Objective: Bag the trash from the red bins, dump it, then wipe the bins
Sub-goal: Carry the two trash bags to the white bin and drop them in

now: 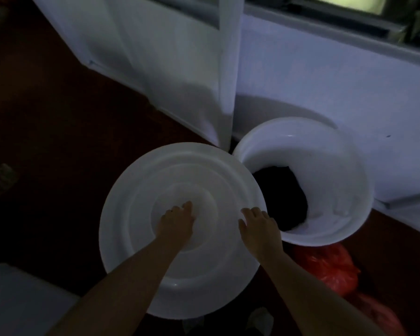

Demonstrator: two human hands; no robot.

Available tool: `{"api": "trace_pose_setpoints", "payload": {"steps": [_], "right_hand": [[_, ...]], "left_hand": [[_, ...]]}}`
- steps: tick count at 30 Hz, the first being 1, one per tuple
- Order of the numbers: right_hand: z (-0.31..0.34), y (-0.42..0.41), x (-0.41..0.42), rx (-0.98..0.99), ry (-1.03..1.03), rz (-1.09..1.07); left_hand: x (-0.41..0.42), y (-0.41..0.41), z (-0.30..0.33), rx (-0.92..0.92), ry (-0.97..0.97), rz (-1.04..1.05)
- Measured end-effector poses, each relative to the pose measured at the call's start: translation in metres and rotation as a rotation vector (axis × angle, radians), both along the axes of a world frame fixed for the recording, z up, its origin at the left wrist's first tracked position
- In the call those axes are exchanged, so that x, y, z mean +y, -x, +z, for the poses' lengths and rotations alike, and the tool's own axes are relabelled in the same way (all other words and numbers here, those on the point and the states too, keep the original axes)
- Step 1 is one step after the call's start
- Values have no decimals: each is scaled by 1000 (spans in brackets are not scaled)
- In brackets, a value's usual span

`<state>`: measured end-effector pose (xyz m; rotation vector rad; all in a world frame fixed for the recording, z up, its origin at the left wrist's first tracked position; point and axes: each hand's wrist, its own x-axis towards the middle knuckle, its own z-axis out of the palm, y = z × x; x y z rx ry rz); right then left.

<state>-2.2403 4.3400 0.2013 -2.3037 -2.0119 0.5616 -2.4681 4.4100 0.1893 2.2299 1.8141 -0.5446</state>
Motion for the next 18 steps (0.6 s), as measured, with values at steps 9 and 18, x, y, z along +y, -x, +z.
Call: {"api": "trace_pose_setpoints", "payload": {"steps": [9,18], "right_hand": [[-62,99,-21,-3,93,131],[-213,114,-33,-5,159,175]], "left_hand": [[-50,111,-66,56,139,170],[-54,109,-218,-14,217,236]]}}
